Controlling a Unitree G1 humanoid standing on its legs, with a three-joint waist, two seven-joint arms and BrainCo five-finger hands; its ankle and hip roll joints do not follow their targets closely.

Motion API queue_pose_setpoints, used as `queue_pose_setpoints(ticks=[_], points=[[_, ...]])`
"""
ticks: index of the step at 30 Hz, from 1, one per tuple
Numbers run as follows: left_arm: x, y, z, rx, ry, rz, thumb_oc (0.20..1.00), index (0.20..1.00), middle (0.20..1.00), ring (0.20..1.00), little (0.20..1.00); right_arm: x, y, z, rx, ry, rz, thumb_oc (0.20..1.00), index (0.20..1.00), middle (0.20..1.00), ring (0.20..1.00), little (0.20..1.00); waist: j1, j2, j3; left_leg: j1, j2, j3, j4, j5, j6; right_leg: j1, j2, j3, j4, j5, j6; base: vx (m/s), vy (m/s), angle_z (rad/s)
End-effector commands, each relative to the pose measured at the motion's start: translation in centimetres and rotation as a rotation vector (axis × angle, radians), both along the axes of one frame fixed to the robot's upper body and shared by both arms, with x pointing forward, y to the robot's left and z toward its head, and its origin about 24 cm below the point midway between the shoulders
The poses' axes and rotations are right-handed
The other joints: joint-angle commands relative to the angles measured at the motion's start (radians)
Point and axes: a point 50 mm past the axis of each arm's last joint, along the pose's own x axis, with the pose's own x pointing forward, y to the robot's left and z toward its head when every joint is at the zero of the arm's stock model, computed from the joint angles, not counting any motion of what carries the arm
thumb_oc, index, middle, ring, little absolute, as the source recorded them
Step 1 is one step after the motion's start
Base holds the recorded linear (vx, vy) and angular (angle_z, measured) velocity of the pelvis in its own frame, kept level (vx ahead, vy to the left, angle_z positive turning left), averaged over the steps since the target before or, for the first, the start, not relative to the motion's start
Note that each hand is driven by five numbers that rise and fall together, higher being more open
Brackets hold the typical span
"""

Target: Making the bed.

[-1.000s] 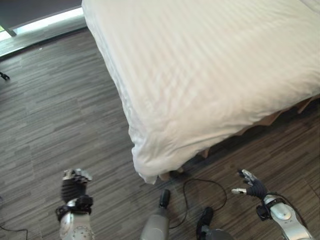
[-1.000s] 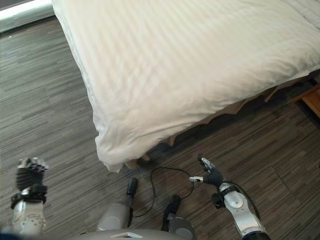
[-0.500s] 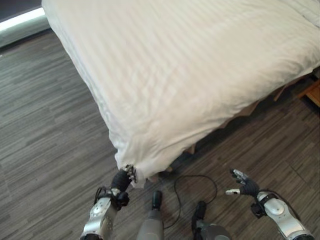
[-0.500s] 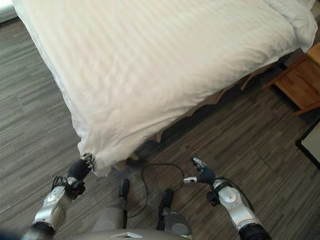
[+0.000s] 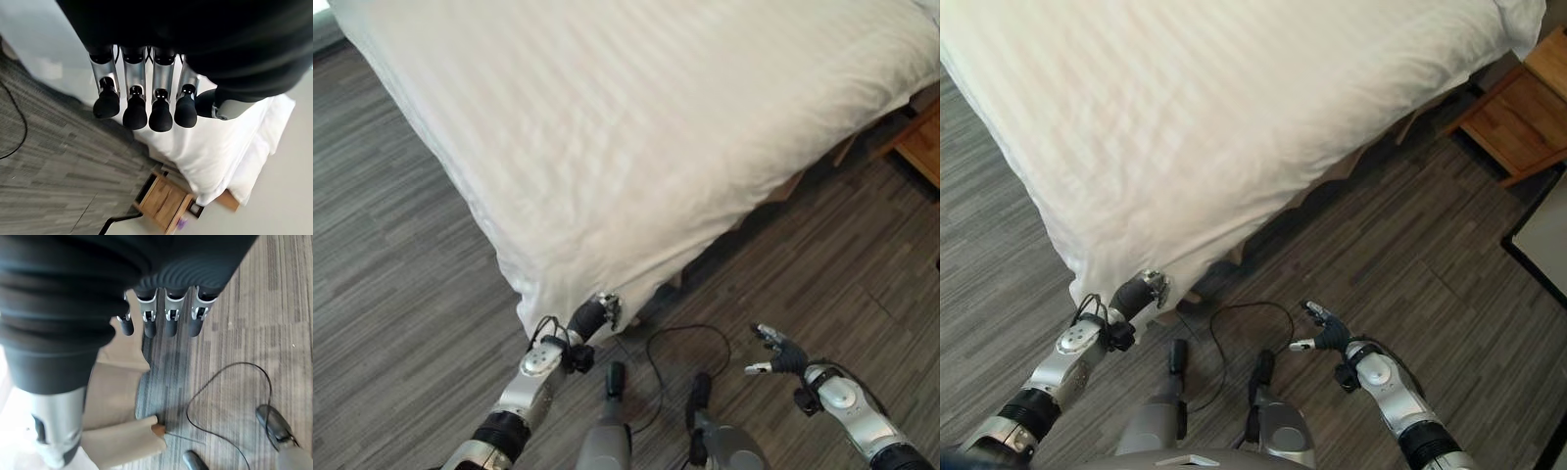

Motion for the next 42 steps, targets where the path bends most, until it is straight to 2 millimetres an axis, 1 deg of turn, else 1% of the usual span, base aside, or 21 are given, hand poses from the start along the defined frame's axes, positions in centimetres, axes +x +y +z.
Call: queue_pose_setpoints(ticks=[1, 6, 9, 11, 12, 13, 14, 19, 20, 23, 24, 25, 27, 28, 30, 32, 33, 35, 38, 39, 42], points=[[1.8, 0.3, 1.0, 0.044, -0.056, 0.018, 0.200, 0.200, 0.200, 0.200, 0.200, 1.8, 0.4, 2.1, -0.030, -0.114, 0.043, 1.000, 1.000, 1.000, 1.000, 1.000, 0.004, -0.015, 0.011, 0.007, -0.017, 0.012, 0.018, 0.003, 0.014, -0.007, -0.044, 0.063, 0.102, -0.021, 0.056, -0.04, 0.017, -0.09], [3.7, 3.1, 2.3, 0.096, -0.084, 0.164, 0.200, 0.200, 0.200, 0.200, 0.200, 3.0, -0.1, 3.4, -0.038, -0.178, 0.019, 1.000, 1.000, 1.000, 1.000, 1.000, -0.007, -0.041, 0.065, -0.049, -0.003, 0.018, 0.020, 0.019, 0.011, -0.073, -0.037, 0.069, 0.116, -0.001, 0.057, -0.07, 0.009, -0.05], [4.7, 7.1, 2.8, 0.137, -0.059, 0.364, 0.200, 0.200, 0.200, 0.200, 0.200, 3.7, -0.7, 4.2, -0.050, -0.212, -0.013, 1.000, 1.000, 1.000, 1.000, 1.000, -0.020, -0.069, 0.104, -0.092, 0.016, 0.033, 0.030, 0.025, 0.009, -0.122, -0.027, 0.086, 0.123, 0.019, 0.061, -0.06, 0.022, -0.11], [4.6, 8.3, 2.8, 0.175, -0.044, 0.407, 0.200, 0.200, 0.200, 0.200, 0.200, 3.8, -0.8, 4.2, -0.054, -0.215, -0.020, 1.000, 1.000, 1.000, 1.000, 1.000, -0.025, -0.077, 0.109, -0.110, 0.019, 0.037, 0.036, 0.028, 0.009, -0.138, -0.025, 0.091, 0.122, 0.027, 0.063, -0.03, 0.012, -0.16], [4.3, 10.6, 2.6, 0.206, -0.008, 0.505, 0.200, 0.200, 0.200, 0.200, 0.200, 4.0, -1.2, 4.4, -0.066, -0.224, -0.032, 1.000, 1.000, 1.000, 1.000, 1.000, -0.033, -0.095, 0.126, -0.123, 0.026, 0.048, 0.039, 0.028, 0.007, -0.153, -0.020, 0.099, 0.123, 0.031, 0.065, -0.02, 0.002, -0.22], [4.3, 10.6, 2.6, 0.207, -0.009, 0.505, 0.200, 0.200, 0.200, 0.200, 0.200, 4.0, -1.2, 4.5, -0.066, -0.224, -0.032, 1.000, 1.000, 1.000, 1.000, 1.000, -0.034, -0.095, 0.124, -0.128, 0.026, 0.047, 0.039, 0.031, 0.007, -0.156, -0.020, 0.098, 0.122, 0.033, 0.065, -0.02, 0.008, -0.12], [3.4, 12.6, 1.9, 0.206, 0.053, 0.609, 0.200, 0.200, 0.200, 0.200, 0.200, 4.2, -1.2, 4.7, -0.049, -0.242, -0.048, 1.000, 1.000, 1.000, 1.000, 1.000, -0.045, -0.114, 0.135, -0.139, 0.031, 0.056, 0.040, 0.030, 0.004, -0.172, -0.013, 0.105, 0.121, 0.040, 0.066, -0.01, 0.010, -0.04], [1.4, 14.5, 0.1, 0.282, 0.157, 0.679, 0.200, 0.200, 0.200, 0.200, 0.200, 4.1, -1.2, 4.4, -0.038, -0.240, -0.072, 1.000, 1.000, 1.000, 1.000, 1.000, -0.055, -0.137, 0.142, -0.142, 0.037, 0.073, 0.036, 0.029, 0.000, -0.180, -0.007, 0.117, 0.104, 0.052, 0.070, 0.01, 0.013, -0.13], [-0.3, 14.8, -1.6, 0.244, 0.220, 0.725, 0.200, 0.200, 0.200, 0.200, 0.200, 3.7, -1.2, 4.2, -0.016, -0.242, -0.090, 1.000, 1.000, 1.000, 1.000, 1.000, -0.051, -0.139, 0.141, -0.136, 0.036, 0.075, 0.033, 0.027, -0.001, -0.177, -0.005, 0.120, 0.097, 0.051, 0.071, 0.06, 0.011, -0.19], [-2.4, 14.8, -3.4, 0.179, 0.273, 0.783, 0.200, 0.200, 0.200, 0.200, 0.200, 3.2, -1.3, 3.7, -0.008, -0.223, -0.104, 1.000, 1.000, 1.000, 1.000, 1.000, -0.044, -0.134, 0.136, -0.131, 0.032, 0.075, 0.031, 0.026, 0.000, -0.173, -0.008, 0.119, 0.091, 0.050, 0.069, 0.03, 0.009, -0.11], [-5.1, 14.7, -5.7, 0.116, 0.353, 0.846, 0.200, 0.200, 0.200, 0.200, 0.200, 2.4, -1.4, 3.0, -0.002, -0.196, -0.115, 1.000, 1.000, 1.000, 1.000, 1.000, -0.030, -0.121, 0.132, -0.116, 0.028, 0.070, 0.030, 0.018, 0.001, -0.158, -0.012, 0.115, 0.096, 0.035, 0.068, 0.04, 0.009, -0.07], [-5.2, 14.7, -5.7, 0.116, 0.353, 0.846, 0.200, 0.200, 0.200, 0.200, 0.200, 2.4, -1.3, 3.0, -0.002, -0.197, -0.115, 1.000, 1.000, 1.000, 1.000, 1.000, -0.031, -0.121, 0.130, -0.120, 0.027, 0.070, 0.030, 0.021, 0.002, -0.161, -0.013, 0.115, 0.095, 0.038, 0.068, 0.04, 0.019, -0.07], [-7.8, 14.3, -7.7, 0.087, 0.434, 0.879, 0.200, 0.200, 0.200, 0.200, 0.200, 1.8, -1.4, 2.3, -0.003, -0.170, -0.120, 1.000, 1.000, 1.000, 1.000, 1.000, -0.017, -0.100, 0.120, -0.105, 0.019, 0.062, 0.030, 0.016, 0.005, -0.146, -0.019, 0.111, 0.105, 0.021, 0.065, 0.04, 0.024, -0.04], [-11.0, 13.6, -9.7, 0.088, 0.541, 0.887, 0.200, 0.200, 0.200, 0.200, 0.200, 1.4, -1.3, 2.0, -0.008, -0.152, -0.114, 1.000, 1.000, 1.000, 1.000, 1.000, 0.003, -0.075, 0.109, -0.079, 0.009, 0.050, 0.027, 0.007, 0.009, -0.125, -0.030, 0.104, 0.136, -0.005, 0.061, 0.06, 0.016, 0.01], [-12.0, 13.6, -10.2, 0.090, 0.569, 0.898, 0.200, 0.200, 0.200, 0.200, 0.200, 1.2, -1.4, 1.8, -0.017, -0.143, -0.108, 1.000, 1.000, 1.000, 1.000, 1.000, 0.009, -0.066, 0.101, -0.074, 0.003, 0.046, 0.025, 0.008, 0.012, -0.122, -0.034, 0.102, 0.146, -0.009, 0.059, 0.04, -0.002, 0.18], [-15.6, 13.3, -11.7, 0.088, 0.678, 0.927, 0.200, 0.200, 0.200, 0.200, 0.200, 0.6, -1.3, 1.3, -0.028, -0.114, -0.099, 1.000, 1.000, 1.000, 1.000, 1.000, 0.036, -0.041, 0.080, -0.042, -0.011, 0.024, 0.024, 0.007, 0.015, -0.086, -0.044, 0.085, 0.169, -0.033, 0.052, 0.04, -0.036, 0.43], [-15.6, 13.3, -11.7, 0.089, 0.679, 0.927, 0.200, 0.200, 0.200, 0.200, 0.200, 0.6, -1.3, 1.3, -0.028, -0.113, -0.099, 1.000, 1.000, 1.000, 1.000, 1.000, 0.035, -0.040, 0.082, -0.040, -0.011, 0.022, 0.024, 0.006, 0.014, -0.083, -0.044, 0.084, 0.169, -0.034, 0.052, 0.03, -0.047, 0.37], [-18.2, 12.2, -12.9, 0.079, 0.762, 0.909, 0.200, 0.200, 0.200, 0.200, 0.200, 0.0, -1.6, 0.7, -0.046, -0.083, -0.104, 1.000, 1.000, 1.000, 1.000, 1.000, 0.057, -0.011, 0.045, -0.007, -0.023, -0.002, 0.026, 0.007, 0.017, -0.033, -0.045, 0.060, 0.171, -0.053, 0.043, 0.02, -0.070, 0.47], [-19.5, 11.9, -13.3, 0.049, 0.791, 0.924, 0.200, 0.200, 0.200, 0.200, 0.200, -0.4, -1.8, 0.4, -0.056, -0.064, -0.104, 1.000, 1.000, 1.000, 1.000, 1.000, 0.066, 0.005, 0.013, 0.018, -0.031, -0.020, 0.024, 0.009, 0.015, 0.008, -0.043, 0.043, 0.160, -0.059, 0.037, 0.02, -0.083, 0.40], [-20.7, 11.4, -13.6, -0.017, 0.806, 0.968, 0.200, 0.200, 0.200, 0.200, 0.200, -0.7, -1.9, 0.2, -0.068, -0.048, -0.102, 1.000, 1.000, 1.000, 1.000, 1.000, 0.082, 0.019, -0.027, 0.041, -0.035, -0.034, 0.024, 0.011, 0.013, 0.044, -0.039, 0.027, 0.149, -0.063, 0.034, 0.01, -0.110, 0.29], [-21.4, 11.2, -13.7, -0.087, 0.793, 1.021, 0.200, 0.200, 0.200, 0.200, 0.200, -1.2, -2.2, -0.2, -0.086, -0.031, -0.107, 1.000, 1.000, 1.000, 1.000, 1.000, 0.097, 0.031, -0.062, 0.066, -0.034, -0.046, 0.027, 0.012, 0.009, 0.090, -0.036, 0.013, 0.132, -0.068, 0.032, 0.02, -0.106, 0.14]])
